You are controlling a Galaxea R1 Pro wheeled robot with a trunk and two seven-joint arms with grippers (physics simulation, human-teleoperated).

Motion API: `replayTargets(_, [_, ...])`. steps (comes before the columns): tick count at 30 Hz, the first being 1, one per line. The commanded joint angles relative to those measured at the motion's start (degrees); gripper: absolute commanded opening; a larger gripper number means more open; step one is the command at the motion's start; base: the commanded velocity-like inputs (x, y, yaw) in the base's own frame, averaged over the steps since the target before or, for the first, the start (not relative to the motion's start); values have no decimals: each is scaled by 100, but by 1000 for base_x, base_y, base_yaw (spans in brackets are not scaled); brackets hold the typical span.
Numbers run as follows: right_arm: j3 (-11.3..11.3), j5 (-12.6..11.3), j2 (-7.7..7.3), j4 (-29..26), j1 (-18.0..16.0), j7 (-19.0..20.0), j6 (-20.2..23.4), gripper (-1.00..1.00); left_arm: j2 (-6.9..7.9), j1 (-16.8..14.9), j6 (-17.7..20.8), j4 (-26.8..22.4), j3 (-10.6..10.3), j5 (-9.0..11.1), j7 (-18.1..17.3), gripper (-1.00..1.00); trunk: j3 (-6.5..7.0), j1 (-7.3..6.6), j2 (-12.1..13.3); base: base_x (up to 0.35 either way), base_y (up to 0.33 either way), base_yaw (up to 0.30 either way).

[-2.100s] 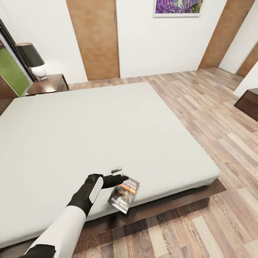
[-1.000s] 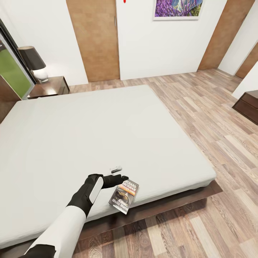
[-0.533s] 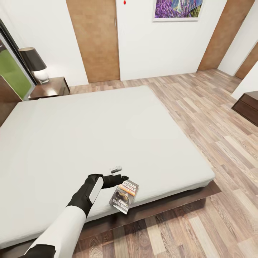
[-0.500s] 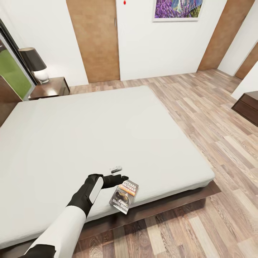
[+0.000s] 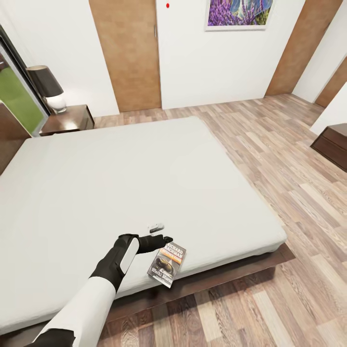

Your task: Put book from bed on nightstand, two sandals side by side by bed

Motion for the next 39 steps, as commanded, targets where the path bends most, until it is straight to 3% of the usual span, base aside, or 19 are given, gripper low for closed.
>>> replayTargets(1, [-24,-9,-3,19,-7,24,-18,100,0,-2,27,-5,2,5,-6,100,14,-22,38,0,0,0])
replayTargets(11, [-25,-14,-28,19,-7,27,-18,100,0,-2,27,-5,2,5,-6,100,194,-242,439,0,0,91])
replayTargets(25, [-28,-18,-39,19,-7,27,-18,100,0,-2,27,-5,2,5,-6,100,194,-242,439,0,0,269])
replayTargets(39, [-29,-18,-34,19,-7,27,-18,100,0,-2,27,-5,2,5,-6,100,194,-242,439,0,0,84])
